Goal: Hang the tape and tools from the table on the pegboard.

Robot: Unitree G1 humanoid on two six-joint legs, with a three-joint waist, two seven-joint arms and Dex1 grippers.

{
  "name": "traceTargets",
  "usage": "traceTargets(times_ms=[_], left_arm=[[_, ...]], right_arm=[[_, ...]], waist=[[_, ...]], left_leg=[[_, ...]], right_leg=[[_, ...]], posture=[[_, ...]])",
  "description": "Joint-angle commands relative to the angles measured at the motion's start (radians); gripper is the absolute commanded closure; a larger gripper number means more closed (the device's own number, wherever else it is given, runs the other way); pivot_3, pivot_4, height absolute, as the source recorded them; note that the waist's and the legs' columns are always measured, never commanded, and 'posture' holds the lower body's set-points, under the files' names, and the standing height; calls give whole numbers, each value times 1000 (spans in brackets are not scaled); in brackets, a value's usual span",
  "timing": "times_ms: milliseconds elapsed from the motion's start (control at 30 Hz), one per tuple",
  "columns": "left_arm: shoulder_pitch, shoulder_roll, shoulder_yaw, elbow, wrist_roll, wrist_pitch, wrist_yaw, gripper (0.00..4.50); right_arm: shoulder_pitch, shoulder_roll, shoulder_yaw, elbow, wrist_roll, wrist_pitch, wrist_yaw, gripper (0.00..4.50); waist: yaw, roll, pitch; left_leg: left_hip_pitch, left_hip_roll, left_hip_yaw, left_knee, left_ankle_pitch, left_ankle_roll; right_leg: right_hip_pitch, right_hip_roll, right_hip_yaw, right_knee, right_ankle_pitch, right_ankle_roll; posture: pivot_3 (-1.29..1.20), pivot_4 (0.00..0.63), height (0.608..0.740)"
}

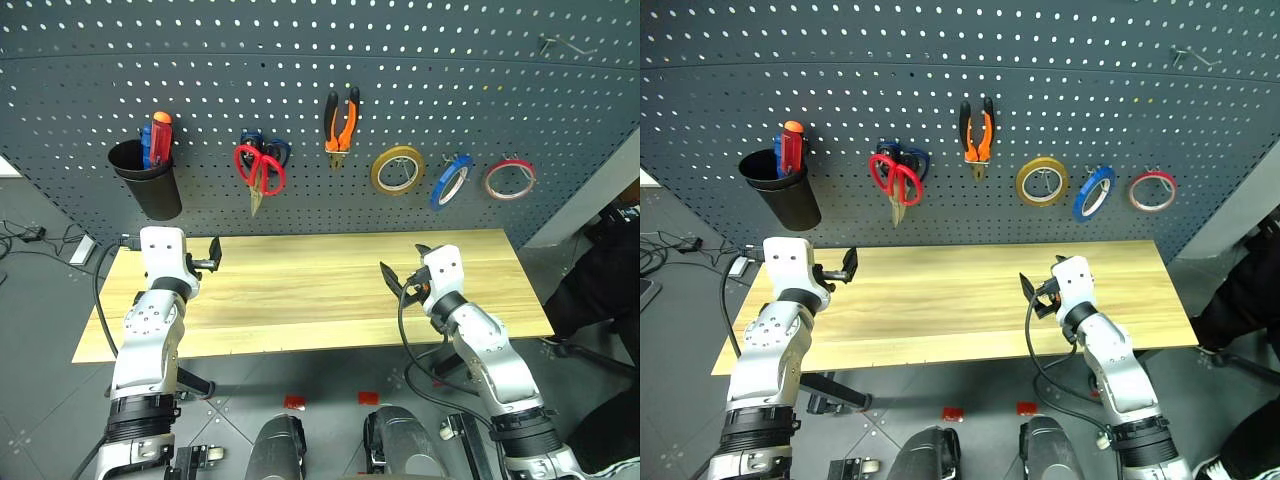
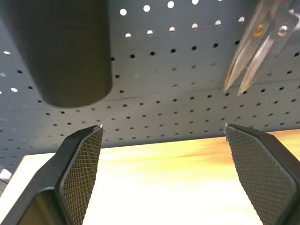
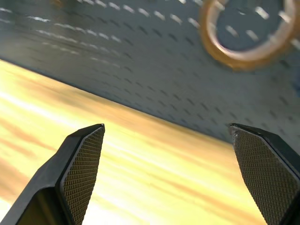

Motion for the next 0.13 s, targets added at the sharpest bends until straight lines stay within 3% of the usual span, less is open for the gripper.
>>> traceTargets(times_ms=[33, 133], left_arm=[[8, -23, 40, 14, -5, -44, 30, 132], [27, -34, 37, 24, 13, -65, 42, 132]], right_arm=[[6, 10, -105, 98, -13, -70, -94, 0], [-1, -4, -133, 157, -21, -107, -105, 0]], waist=[[0, 1, -12], [0, 2, -20]], left_leg=[[0, 0, 0, 0, 0, 0], [1, 1, 1, 0, 0, 0]], right_leg=[[0, 1, 0, 0, 0, 0], [0, 1, 2, 0, 0, 0]], posture=[[-153, 97, 740], [-150, 87, 740]])
